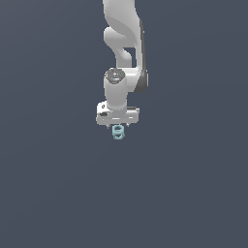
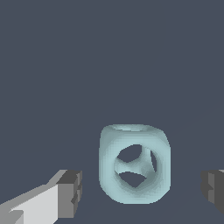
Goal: Pick up the object and move it to a goal position.
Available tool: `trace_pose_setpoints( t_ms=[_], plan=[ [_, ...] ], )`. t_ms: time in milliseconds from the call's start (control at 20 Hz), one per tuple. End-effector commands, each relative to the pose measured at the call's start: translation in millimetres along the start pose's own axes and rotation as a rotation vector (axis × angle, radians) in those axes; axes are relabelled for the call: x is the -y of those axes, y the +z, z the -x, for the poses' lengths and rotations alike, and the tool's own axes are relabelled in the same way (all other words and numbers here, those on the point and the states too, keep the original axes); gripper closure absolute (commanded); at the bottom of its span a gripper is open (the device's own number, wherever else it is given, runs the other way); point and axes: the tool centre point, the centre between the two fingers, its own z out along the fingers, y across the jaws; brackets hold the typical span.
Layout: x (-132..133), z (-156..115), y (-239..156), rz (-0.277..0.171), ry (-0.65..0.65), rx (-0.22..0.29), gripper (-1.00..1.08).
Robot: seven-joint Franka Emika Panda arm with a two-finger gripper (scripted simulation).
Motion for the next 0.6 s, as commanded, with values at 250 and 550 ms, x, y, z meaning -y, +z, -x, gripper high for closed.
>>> trace_pose_setpoints(
  t_ms=[250,550],
  plan=[
    [0,0,8,0.0,0.0,0.0,-0.92],
    [0,2,34,0.0,0.0,0.0,-0.92]
  ],
)
